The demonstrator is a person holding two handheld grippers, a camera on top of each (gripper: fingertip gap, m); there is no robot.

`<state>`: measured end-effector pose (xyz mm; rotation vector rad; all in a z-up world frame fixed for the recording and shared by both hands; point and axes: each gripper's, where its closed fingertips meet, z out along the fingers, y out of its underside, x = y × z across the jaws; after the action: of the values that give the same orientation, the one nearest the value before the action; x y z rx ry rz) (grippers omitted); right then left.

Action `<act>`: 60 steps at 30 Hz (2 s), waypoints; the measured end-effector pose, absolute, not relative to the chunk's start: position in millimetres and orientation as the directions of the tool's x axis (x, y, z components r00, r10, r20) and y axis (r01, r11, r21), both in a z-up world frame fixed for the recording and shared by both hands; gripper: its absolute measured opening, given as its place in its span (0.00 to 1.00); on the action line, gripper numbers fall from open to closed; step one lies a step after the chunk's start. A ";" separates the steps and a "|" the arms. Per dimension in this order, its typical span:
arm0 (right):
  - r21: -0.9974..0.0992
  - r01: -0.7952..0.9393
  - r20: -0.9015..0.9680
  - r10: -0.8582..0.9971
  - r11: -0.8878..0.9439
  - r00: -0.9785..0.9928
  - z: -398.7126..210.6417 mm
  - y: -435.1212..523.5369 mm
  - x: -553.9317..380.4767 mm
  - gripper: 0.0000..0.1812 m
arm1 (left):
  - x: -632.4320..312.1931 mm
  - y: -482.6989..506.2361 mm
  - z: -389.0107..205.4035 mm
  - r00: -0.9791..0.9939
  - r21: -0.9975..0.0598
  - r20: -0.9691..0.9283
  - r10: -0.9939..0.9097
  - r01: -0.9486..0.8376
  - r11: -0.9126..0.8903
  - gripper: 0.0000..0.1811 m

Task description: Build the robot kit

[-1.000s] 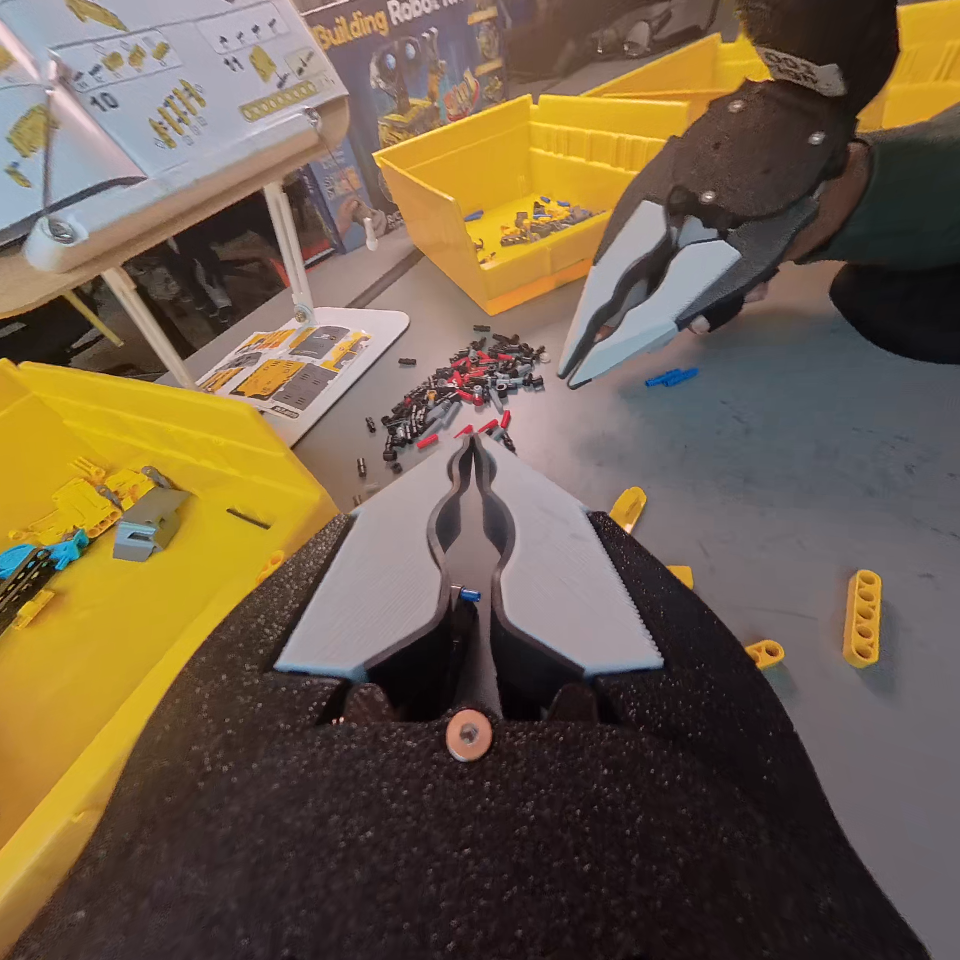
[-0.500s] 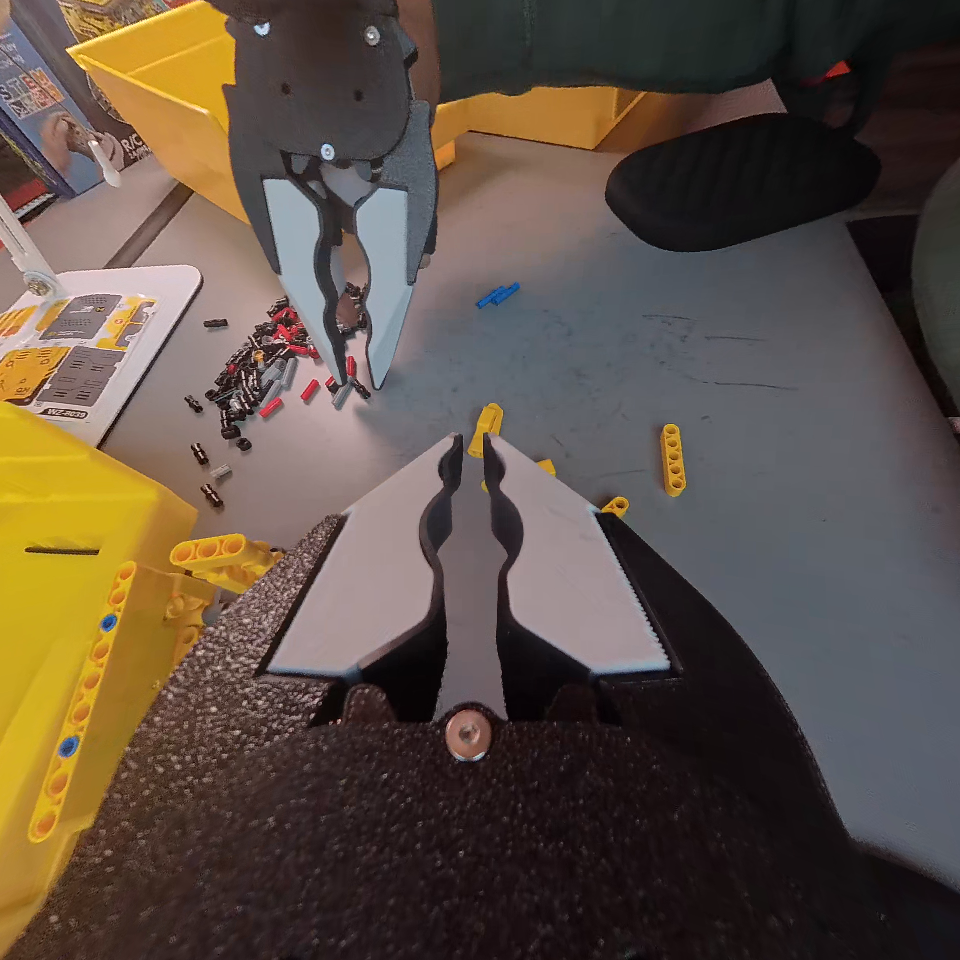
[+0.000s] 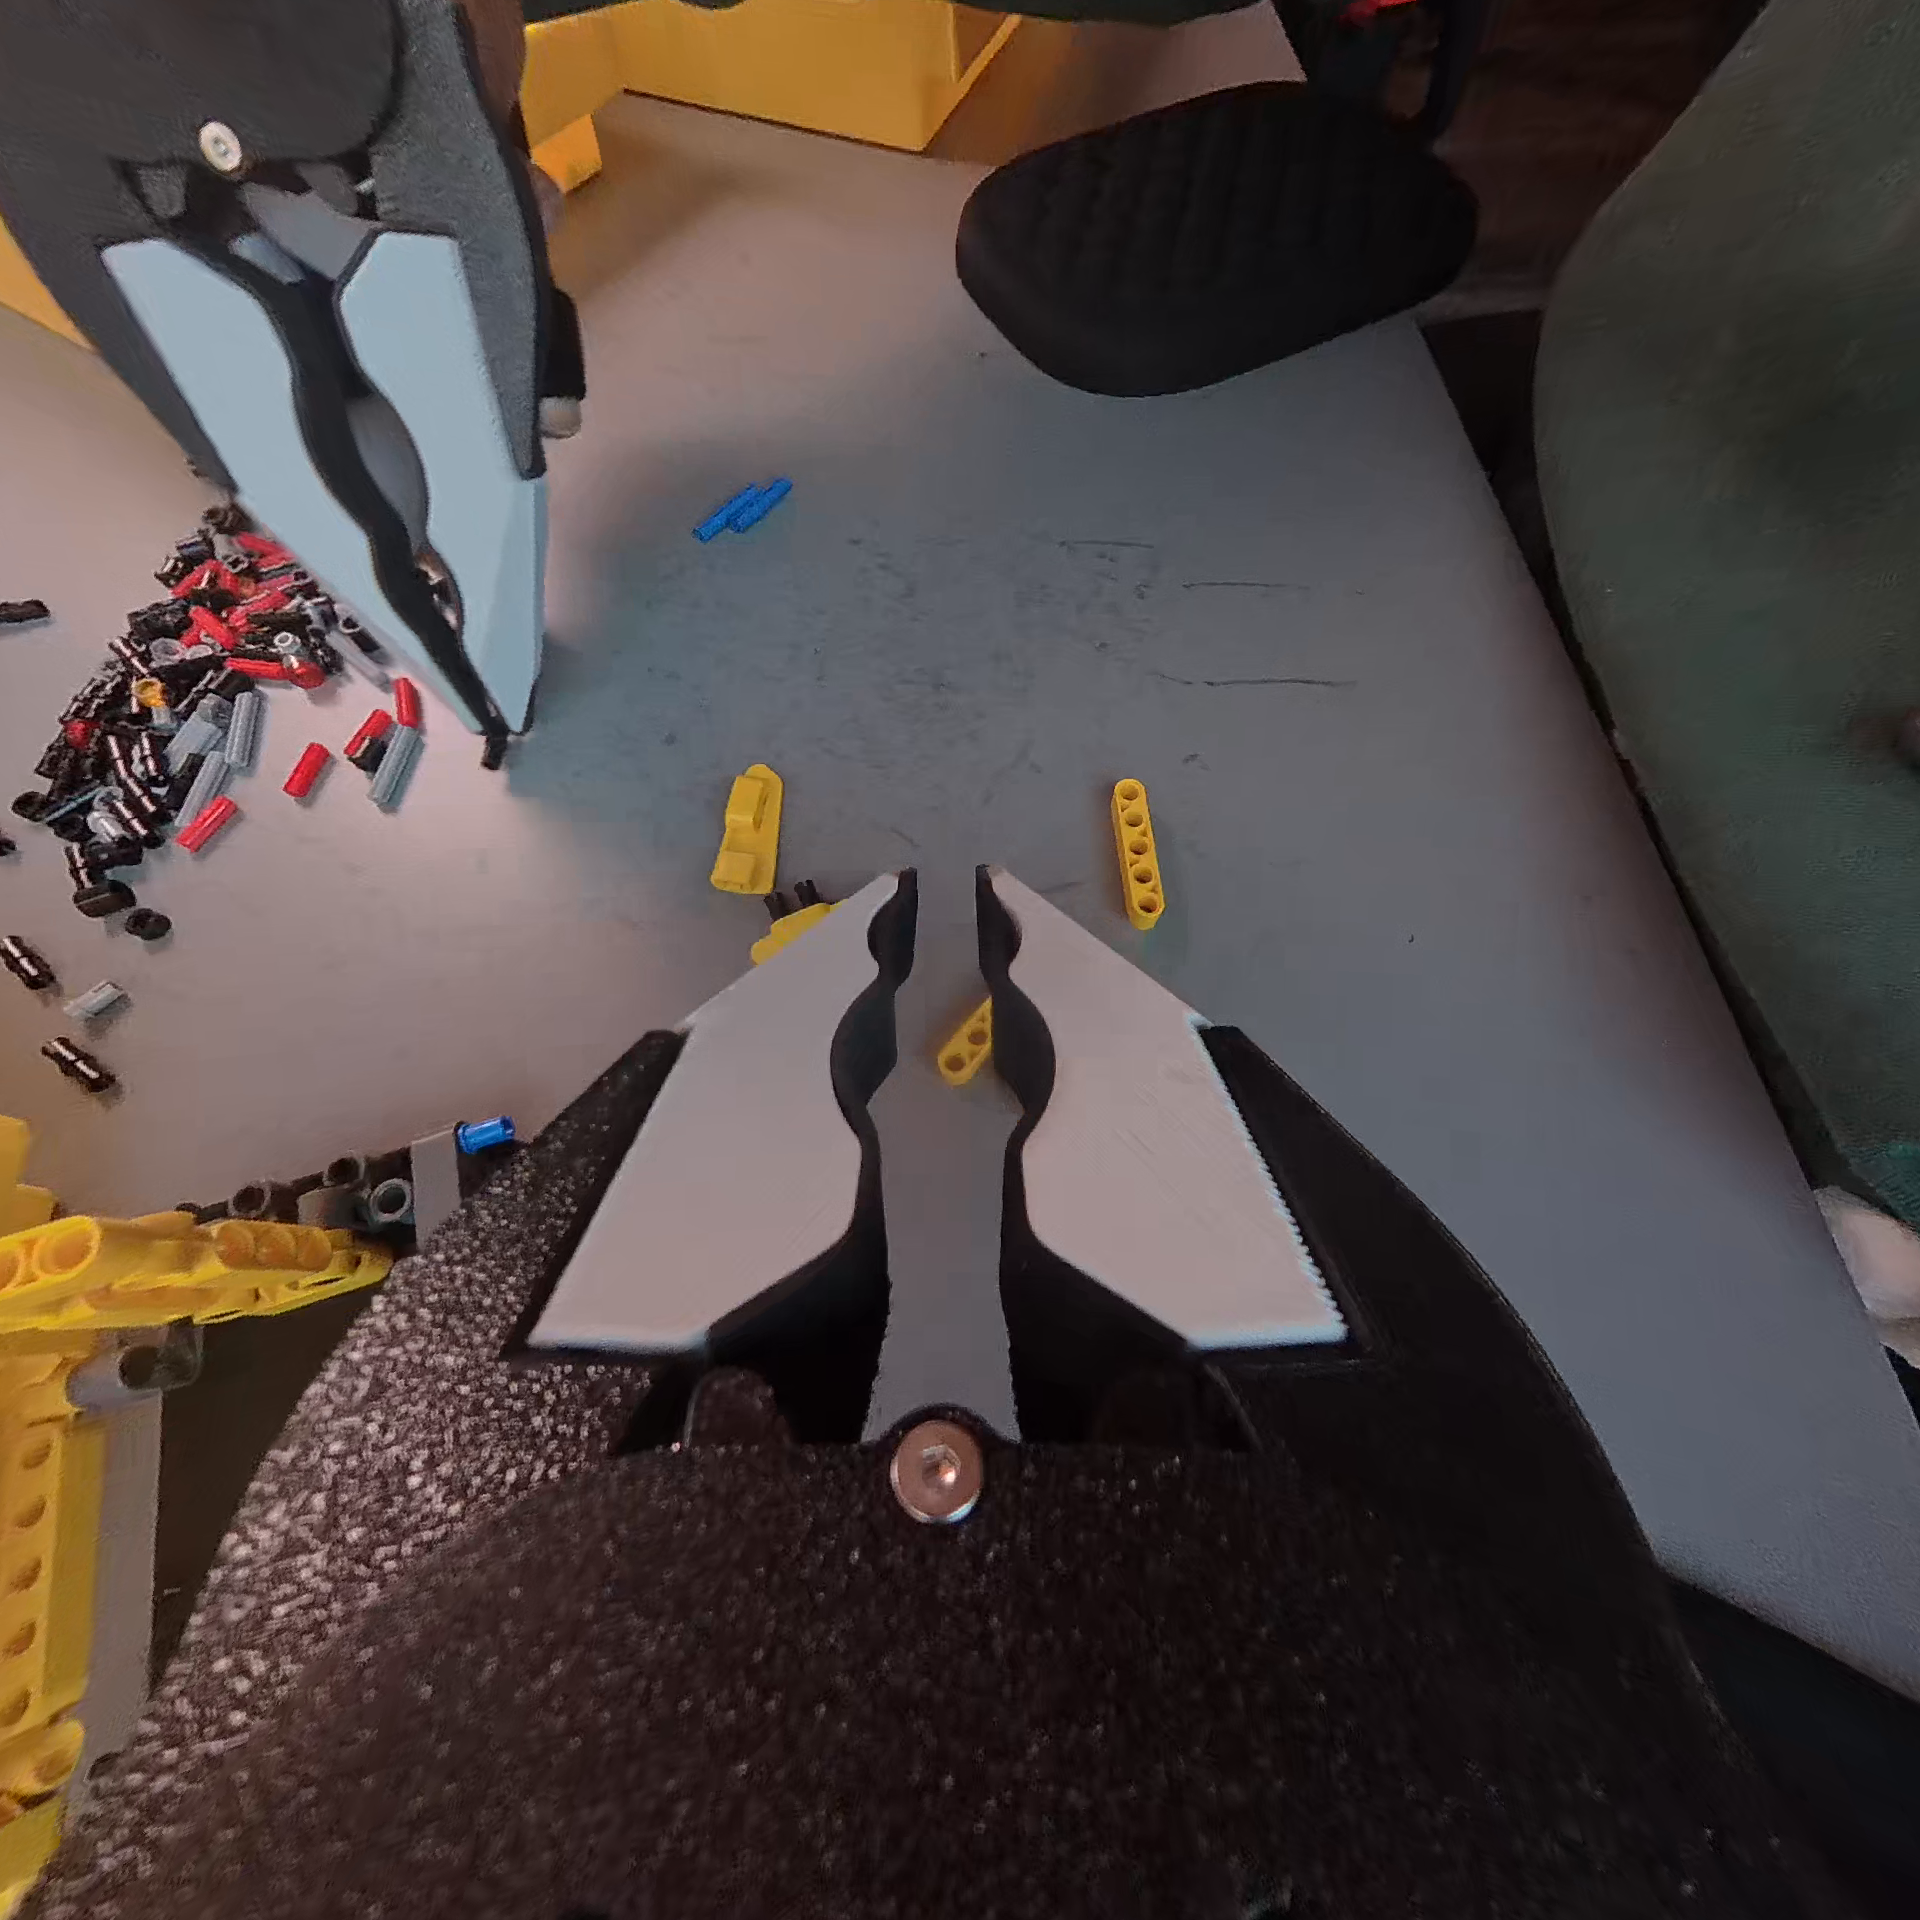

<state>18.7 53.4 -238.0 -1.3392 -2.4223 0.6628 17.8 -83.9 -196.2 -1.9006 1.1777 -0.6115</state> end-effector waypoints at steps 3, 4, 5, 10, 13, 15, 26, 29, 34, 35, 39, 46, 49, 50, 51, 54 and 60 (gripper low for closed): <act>-0.598 0.678 0.056 0.866 0.427 -0.496 -224.9 36.9 32.7 0.02 | 9.0 -71.6 -201.4 0.516 -0.812 -0.046 -0.855 -0.518 -0.269 0.06; -0.622 0.664 0.062 0.871 0.415 -0.487 -220.2 30.5 38.9 0.02 | 6.9 -66.3 -202.7 0.542 -0.810 -0.055 -0.839 -0.515 -0.280 0.06; -0.643 0.652 0.065 0.877 0.402 -0.476 -216.2 23.9 45.7 0.02 | 4.6 -60.0 -204.1 0.573 -0.808 -0.065 -0.817 -0.511 -0.295 0.07; -0.739 0.590 0.063 0.906 0.324 -0.419 -204.9 -9.2 72.5 0.02 | 7.9 -34.5 -222.5 0.678 -0.774 -0.070 -0.732 -0.500 -0.389 0.10; -0.759 0.574 0.065 0.913 0.307 -0.403 -208.8 -19.7 78.5 0.02 | 15.7 -24.5 -231.3 0.702 -0.743 -0.043 -0.711 -0.498 -0.447 0.11; -0.753 0.580 0.072 0.915 0.310 -0.396 -212.1 -20.9 79.2 0.02 | 19.9 -21.6 -237.4 0.706 -0.719 -0.014 -0.709 -0.500 -0.483 0.10; -0.751 0.587 0.075 0.922 0.302 -0.380 -220.3 -13.9 83.8 0.02 | 43.7 -23.7 -233.8 0.653 -0.730 -0.016 -0.758 -0.525 -0.437 0.06; -0.742 0.598 0.082 0.926 0.304 -0.369 -222.6 -8.2 88.0 0.02 | 48.4 -27.5 -234.3 0.654 -0.725 0.012 -0.756 -0.516 -0.457 0.06; -0.736 0.605 0.071 0.923 0.304 -0.378 -225.3 -11.0 89.5 0.02 | 51.4 -29.0 -237.5 0.714 -0.705 0.114 -0.691 -0.432 -0.562 0.06; -0.734 0.606 0.071 0.922 0.307 -0.380 -225.8 -11.7 89.3 0.02 | 51.9 -29.7 -237.9 0.714 -0.704 0.120 -0.690 -0.429 -0.566 0.06; -0.723 0.617 0.072 0.922 0.311 -0.380 -230.2 -11.2 90.0 0.02 | 53.1 -34.4 -233.1 0.689 -0.716 0.124 -0.715 -0.436 -0.545 0.07; -0.726 0.616 0.077 0.927 0.304 -0.366 -229.2 -7.6 90.4 0.02 | 19.4 -48.4 -203.0 0.676 -0.758 0.094 -0.731 -0.428 -0.492 0.10; -0.725 0.620 0.072 0.929 0.299 -0.364 -230.5 -6.1 90.5 0.02 | 2.7 -57.9 -200.7 0.680 -0.751 0.113 -0.724 -0.418 -0.510 0.12; -0.724 0.622 0.070 0.928 0.299 -0.365 -231.5 -6.1 90.6 0.02 | -0.4 -60.9 -203.4 0.679 -0.743 0.117 -0.724 -0.424 -0.518 0.13; -0.723 0.623 0.069 0.928 0.299 -0.366 -232.2 -6.3 90.8 0.02 | -1.2 -63.4 -206.4 0.676 -0.736 0.123 -0.726 -0.429 -0.523 0.14; -0.722 0.623 0.064 0.926 0.300 -0.372 -233.4 -7.7 90.8 0.02 | 6.3 -63.1 -215.5 0.668 -0.726 0.138 -0.731 -0.434 -0.533 0.14; -0.725 0.618 0.062 0.923 0.304 -0.381 -233.1 -9.9 91.1 0.02 | 7.4 -51.6 -235.2 0.687 -0.685 0.060 -0.724 -0.500 -0.531 0.13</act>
<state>91.1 -9.9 -233.1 -1.3670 -2.1031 0.8531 7.4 -51.6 -235.2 -2.2461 0.9340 -0.4491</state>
